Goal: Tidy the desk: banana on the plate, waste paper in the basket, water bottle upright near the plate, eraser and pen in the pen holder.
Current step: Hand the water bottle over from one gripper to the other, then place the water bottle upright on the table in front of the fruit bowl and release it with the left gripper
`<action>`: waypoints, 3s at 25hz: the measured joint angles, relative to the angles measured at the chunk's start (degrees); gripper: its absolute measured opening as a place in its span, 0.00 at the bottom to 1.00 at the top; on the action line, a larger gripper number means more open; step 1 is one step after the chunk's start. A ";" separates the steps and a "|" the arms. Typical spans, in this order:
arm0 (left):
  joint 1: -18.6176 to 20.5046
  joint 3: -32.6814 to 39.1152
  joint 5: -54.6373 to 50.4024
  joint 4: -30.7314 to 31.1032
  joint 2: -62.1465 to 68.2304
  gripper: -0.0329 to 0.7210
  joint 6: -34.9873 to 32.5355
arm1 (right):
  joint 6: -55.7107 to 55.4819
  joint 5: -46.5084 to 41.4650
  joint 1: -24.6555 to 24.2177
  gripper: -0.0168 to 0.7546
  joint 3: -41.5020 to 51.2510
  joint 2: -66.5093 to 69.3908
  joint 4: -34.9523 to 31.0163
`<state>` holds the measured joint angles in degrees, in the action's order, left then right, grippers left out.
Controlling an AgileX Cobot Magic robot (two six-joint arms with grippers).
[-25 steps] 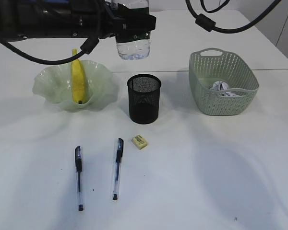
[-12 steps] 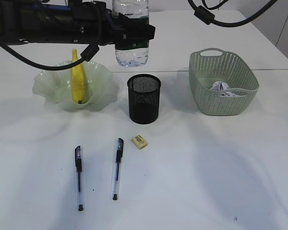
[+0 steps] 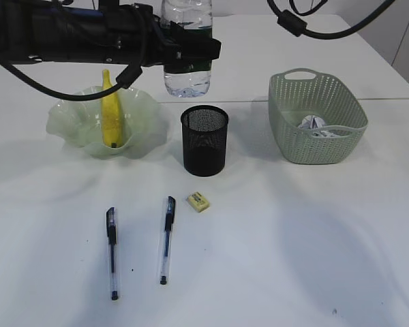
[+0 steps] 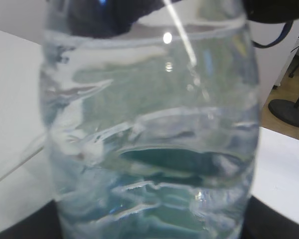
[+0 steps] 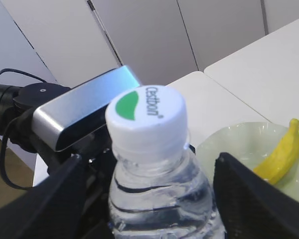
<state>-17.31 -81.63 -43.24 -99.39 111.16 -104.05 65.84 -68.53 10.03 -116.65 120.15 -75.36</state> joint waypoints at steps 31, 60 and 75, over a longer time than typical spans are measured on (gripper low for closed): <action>3.27 -1.33 -0.55 -0.02 0.00 0.54 0.33 | -3.09 7.19 0.00 0.79 0.00 -0.10 8.73; 21.64 -1.45 -21.36 7.02 0.00 0.54 2.75 | -3.09 32.14 -2.39 0.79 0.00 1.00 25.40; 27.19 -1.56 -22.98 22.64 0.00 0.54 2.80 | -5.57 44.41 -3.90 0.79 0.00 1.75 27.19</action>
<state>9.88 -83.19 -66.22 -76.75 111.16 -101.25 60.26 -24.12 6.14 -116.65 121.90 -48.18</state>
